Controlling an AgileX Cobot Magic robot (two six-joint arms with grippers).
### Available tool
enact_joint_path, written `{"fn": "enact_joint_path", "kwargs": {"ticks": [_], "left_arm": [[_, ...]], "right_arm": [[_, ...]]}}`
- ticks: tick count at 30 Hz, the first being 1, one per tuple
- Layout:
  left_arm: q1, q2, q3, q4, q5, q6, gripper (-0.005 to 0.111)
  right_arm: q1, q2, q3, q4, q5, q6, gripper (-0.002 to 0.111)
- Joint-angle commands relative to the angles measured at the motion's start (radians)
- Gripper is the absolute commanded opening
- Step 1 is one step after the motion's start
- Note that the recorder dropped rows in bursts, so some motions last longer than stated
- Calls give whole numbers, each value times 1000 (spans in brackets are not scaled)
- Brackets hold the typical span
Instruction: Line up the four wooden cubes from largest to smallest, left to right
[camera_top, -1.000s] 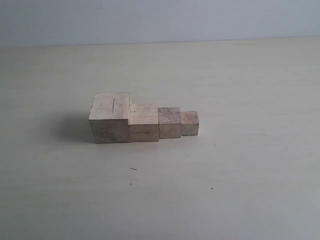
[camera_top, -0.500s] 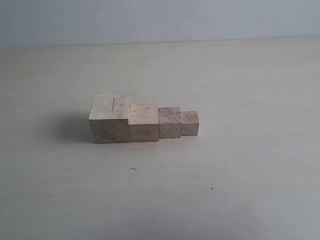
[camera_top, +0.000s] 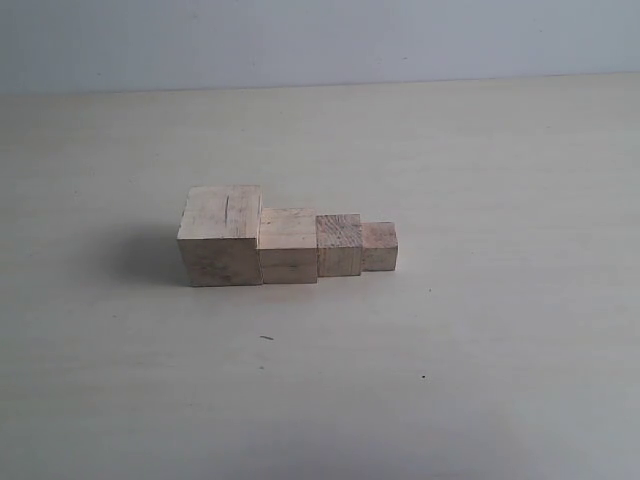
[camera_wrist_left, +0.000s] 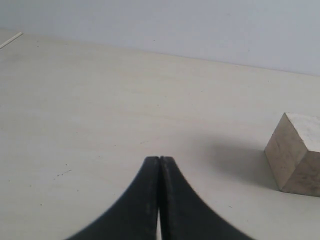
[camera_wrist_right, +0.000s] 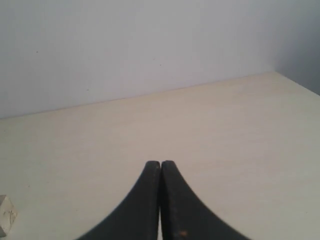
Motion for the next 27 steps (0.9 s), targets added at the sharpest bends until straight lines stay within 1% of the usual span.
{"fn": "enact_joint_path", "kwargs": {"ticks": [1,8,11,27], "left_arm": [[-8,-7,3,2,-9,3,0],[-8,-7,3,2,-9,3,0],[-8,-7,3,2,-9,3,0],[-8,-7,3,2,-9,3,0]], "right_arm": [[-11,-7,4,-13,14,-17,0],[-14,-7,4,-16,33,-47,0],[-14,-7,4,-16,81,-81,0],[-14,-7,4,-16,81,-71,0]]}}
